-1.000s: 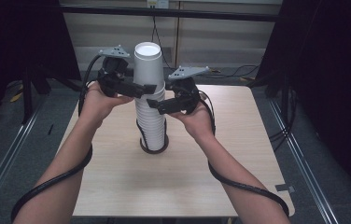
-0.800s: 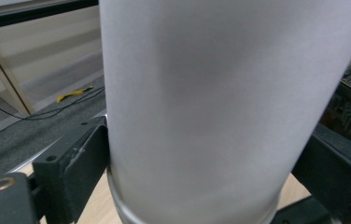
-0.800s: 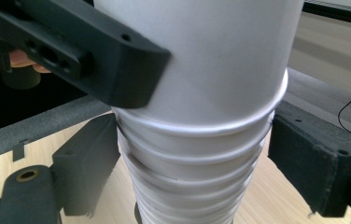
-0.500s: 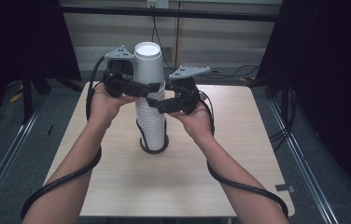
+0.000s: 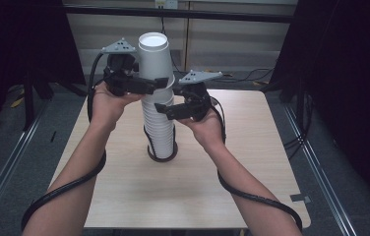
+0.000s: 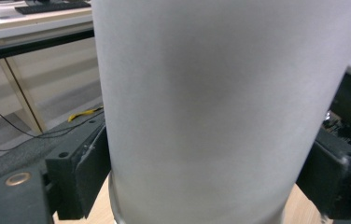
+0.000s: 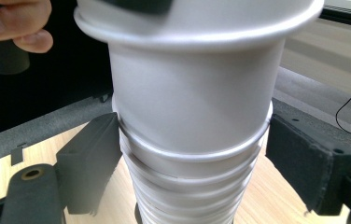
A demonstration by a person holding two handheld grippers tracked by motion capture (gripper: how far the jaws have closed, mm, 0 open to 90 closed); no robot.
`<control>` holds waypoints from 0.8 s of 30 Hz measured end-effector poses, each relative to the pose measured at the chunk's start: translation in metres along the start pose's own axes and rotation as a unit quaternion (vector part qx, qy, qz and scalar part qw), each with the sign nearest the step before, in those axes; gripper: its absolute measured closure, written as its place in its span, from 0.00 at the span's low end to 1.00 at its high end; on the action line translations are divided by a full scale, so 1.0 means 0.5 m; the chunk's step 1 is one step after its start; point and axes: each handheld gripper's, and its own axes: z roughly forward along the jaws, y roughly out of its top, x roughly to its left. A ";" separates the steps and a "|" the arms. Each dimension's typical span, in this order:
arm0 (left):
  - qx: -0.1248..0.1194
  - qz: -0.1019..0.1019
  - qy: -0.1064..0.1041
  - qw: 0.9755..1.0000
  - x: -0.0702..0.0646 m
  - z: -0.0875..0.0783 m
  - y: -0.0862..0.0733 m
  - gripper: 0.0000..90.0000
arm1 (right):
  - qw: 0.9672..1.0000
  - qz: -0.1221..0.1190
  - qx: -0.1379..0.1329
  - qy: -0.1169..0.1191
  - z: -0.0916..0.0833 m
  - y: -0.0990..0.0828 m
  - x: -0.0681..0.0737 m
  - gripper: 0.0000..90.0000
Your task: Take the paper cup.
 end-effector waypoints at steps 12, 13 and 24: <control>-0.013 0.002 0.005 1.000 -0.003 -0.018 0.022 0.16 | 1.000 -0.001 -0.003 -0.005 -0.001 -0.001 0.002 0.20; -0.015 0.003 0.005 1.000 -0.003 -0.019 0.023 0.16 | 1.000 -0.002 -0.003 -0.005 -0.001 -0.002 0.003 0.20; -0.026 0.001 0.004 1.000 -0.002 -0.034 0.041 0.16 | 1.000 -0.005 -0.005 -0.008 -0.005 -0.003 0.004 0.22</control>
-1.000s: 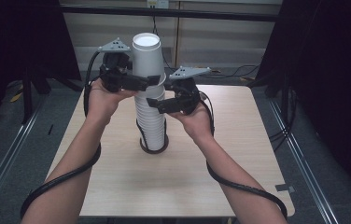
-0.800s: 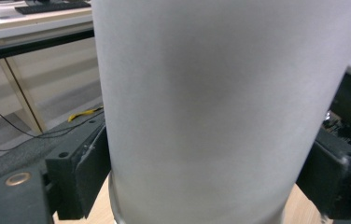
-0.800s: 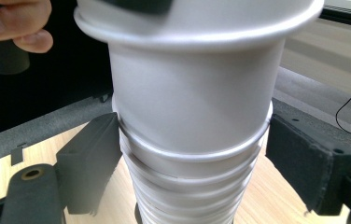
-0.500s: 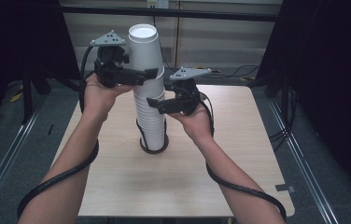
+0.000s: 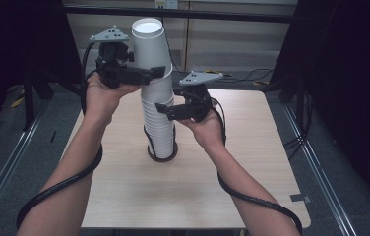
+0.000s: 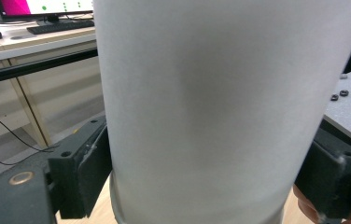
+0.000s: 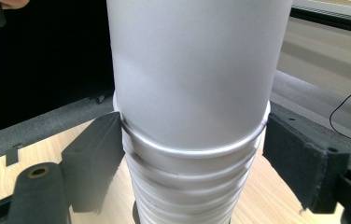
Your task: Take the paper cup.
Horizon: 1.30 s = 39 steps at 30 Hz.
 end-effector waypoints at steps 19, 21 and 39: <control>-0.020 0.000 -0.001 1.000 0.003 -0.018 0.017 0.20 | 1.000 0.000 -0.003 -0.003 0.000 -0.001 0.001 0.22; -0.022 0.001 0.001 1.000 0.004 -0.019 0.017 0.20 | 1.000 -0.001 -0.003 -0.003 0.000 -0.001 0.002 0.22; -0.042 -0.006 -0.001 0.999 0.000 -0.034 0.026 0.20 | 1.000 0.004 -0.007 -0.001 0.001 -0.006 0.001 0.22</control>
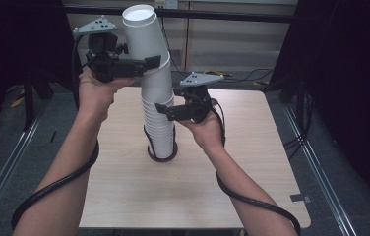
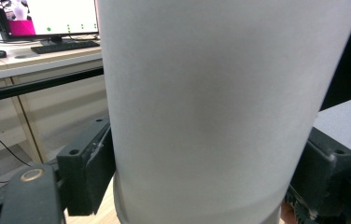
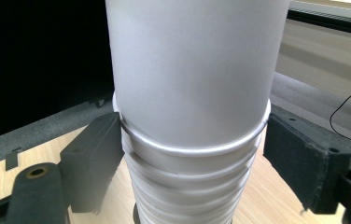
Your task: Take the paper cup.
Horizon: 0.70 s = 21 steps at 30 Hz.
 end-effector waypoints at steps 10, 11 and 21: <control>-0.007 -0.006 -0.002 1.000 0.004 -0.011 0.005 0.20 | 1.000 -0.005 0.000 -0.003 0.000 -0.003 0.001 0.22; -0.007 -0.005 0.003 1.000 0.005 -0.014 0.007 0.20 | 1.000 -0.004 0.000 -0.002 0.000 -0.003 0.001 0.22; -0.009 -0.013 0.008 1.000 0.014 -0.034 0.008 0.20 | 1.000 -0.007 0.002 -0.001 -0.001 -0.006 0.000 0.22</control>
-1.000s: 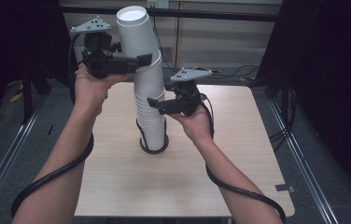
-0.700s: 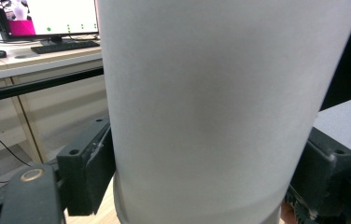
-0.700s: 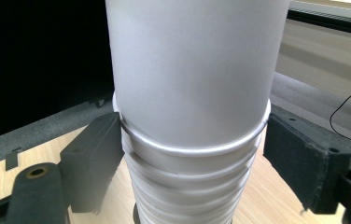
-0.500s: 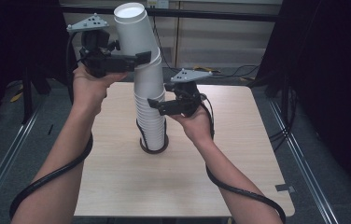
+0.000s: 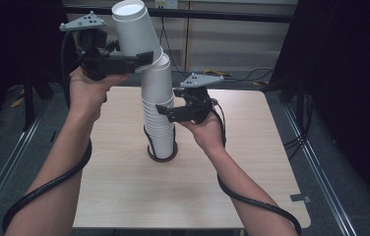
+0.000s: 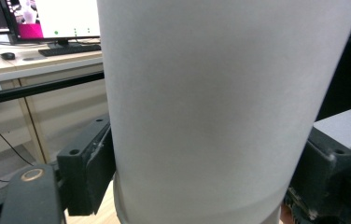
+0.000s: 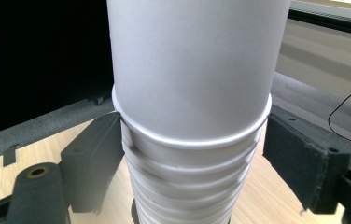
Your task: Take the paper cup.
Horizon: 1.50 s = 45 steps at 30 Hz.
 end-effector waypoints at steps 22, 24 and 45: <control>0.015 -0.004 0.017 1.000 0.041 -0.076 -0.041 0.20 | 1.000 0.001 0.011 0.000 -0.005 -0.017 -0.012 0.22; 0.018 -0.011 0.015 1.000 0.045 -0.082 -0.051 0.20 | 1.000 0.000 0.013 0.001 -0.005 -0.019 -0.013 0.22; 0.068 -0.006 0.025 0.997 0.070 -0.123 -0.151 0.19 | 1.000 -0.009 0.023 0.018 -0.023 -0.041 -0.013 0.16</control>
